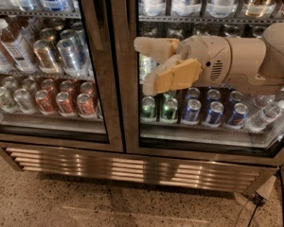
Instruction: Open right fridge door
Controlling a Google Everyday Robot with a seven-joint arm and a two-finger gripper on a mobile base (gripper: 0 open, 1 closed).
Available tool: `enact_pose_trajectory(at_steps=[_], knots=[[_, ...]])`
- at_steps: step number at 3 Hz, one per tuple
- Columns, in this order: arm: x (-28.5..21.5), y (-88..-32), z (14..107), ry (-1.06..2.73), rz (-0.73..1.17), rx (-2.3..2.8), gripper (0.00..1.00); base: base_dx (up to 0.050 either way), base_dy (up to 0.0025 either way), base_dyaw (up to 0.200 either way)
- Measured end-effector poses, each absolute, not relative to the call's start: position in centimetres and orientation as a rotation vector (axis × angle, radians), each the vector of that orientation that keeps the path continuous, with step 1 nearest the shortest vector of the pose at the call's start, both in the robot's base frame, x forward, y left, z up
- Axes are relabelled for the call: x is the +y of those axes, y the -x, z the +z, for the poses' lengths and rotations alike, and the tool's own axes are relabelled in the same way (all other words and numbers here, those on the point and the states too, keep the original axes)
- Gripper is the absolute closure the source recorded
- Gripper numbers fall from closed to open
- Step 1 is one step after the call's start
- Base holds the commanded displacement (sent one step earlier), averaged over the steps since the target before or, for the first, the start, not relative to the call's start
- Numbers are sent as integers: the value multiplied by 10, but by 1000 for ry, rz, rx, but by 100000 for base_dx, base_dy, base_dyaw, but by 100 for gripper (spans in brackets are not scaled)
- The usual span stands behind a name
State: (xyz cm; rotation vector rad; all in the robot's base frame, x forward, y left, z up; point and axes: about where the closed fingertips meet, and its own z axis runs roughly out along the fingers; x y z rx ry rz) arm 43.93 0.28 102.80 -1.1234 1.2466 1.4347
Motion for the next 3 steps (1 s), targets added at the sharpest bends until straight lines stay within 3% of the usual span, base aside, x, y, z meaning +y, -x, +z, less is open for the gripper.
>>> enact_pose_trajectory(at_steps=[3], knots=[[6, -438, 1029, 1137, 1404, 1260, 0, 0, 0, 0]])
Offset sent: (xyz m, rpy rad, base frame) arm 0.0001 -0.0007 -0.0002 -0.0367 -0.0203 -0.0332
